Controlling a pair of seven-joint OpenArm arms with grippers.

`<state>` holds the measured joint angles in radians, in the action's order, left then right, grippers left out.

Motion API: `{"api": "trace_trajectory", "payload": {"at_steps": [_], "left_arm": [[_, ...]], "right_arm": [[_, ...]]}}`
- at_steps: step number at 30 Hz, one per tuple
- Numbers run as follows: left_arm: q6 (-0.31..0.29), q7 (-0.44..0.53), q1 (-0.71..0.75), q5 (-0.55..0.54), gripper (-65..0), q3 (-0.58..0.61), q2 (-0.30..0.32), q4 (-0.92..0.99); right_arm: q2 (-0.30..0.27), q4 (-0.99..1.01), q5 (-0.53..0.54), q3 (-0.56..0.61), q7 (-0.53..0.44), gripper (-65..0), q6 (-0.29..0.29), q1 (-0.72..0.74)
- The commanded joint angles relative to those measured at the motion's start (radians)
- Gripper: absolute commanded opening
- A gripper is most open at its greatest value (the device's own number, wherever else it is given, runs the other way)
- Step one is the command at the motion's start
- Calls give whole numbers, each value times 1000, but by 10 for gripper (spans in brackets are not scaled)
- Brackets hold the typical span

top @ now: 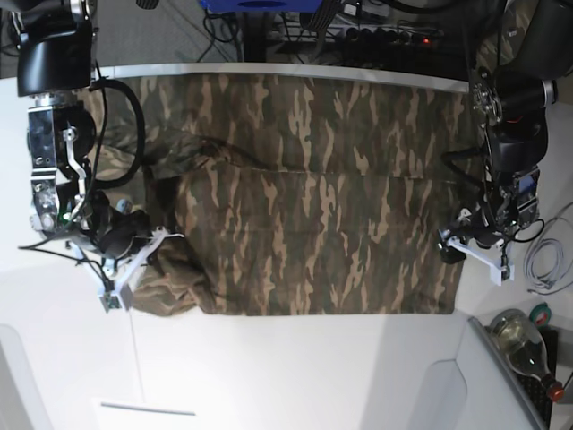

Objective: Layout the t-shirt on the table in an organized manner, then fold the t-shirt properly
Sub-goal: 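Grasp the shirt side with the right gripper and fold it inward, then grasp the opposite shirt side with the left gripper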

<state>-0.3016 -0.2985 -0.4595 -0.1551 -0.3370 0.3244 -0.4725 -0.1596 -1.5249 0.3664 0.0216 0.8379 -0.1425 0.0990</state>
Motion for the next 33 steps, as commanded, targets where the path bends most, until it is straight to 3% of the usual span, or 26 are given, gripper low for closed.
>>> {"api": "trace_trajectory", "payload": {"at_steps": [1, 3, 11, 17, 28, 33], "left_arm": [[2, -1, -20, -5, -224, 5, 12, -7], [2, -8, -18, -5, -286, 5, 12, -2], [2, -9, 11, -7, -650, 5, 9, -7], [0, -35, 43, -8, -650, 0, 9, -127], [5, -367, 233, 1, -650, -6, -11, -678], [94, -407, 373, -8, -650, -6, -15, -808]], "right_arm": [[-7, -19, 10, -4, -18, -650, -4, 18], [-7, -19, 10, -4, -19, -650, -4, 18], [-7, -19, 10, -4, -22, -650, -4, 18], [-7, -12, 10, -4, -22, -650, -4, 18], [-7, -10, 10, -1, -21, -650, -4, 18], [-7, -10, 10, -1, -19, -650, -4, 18]]}}
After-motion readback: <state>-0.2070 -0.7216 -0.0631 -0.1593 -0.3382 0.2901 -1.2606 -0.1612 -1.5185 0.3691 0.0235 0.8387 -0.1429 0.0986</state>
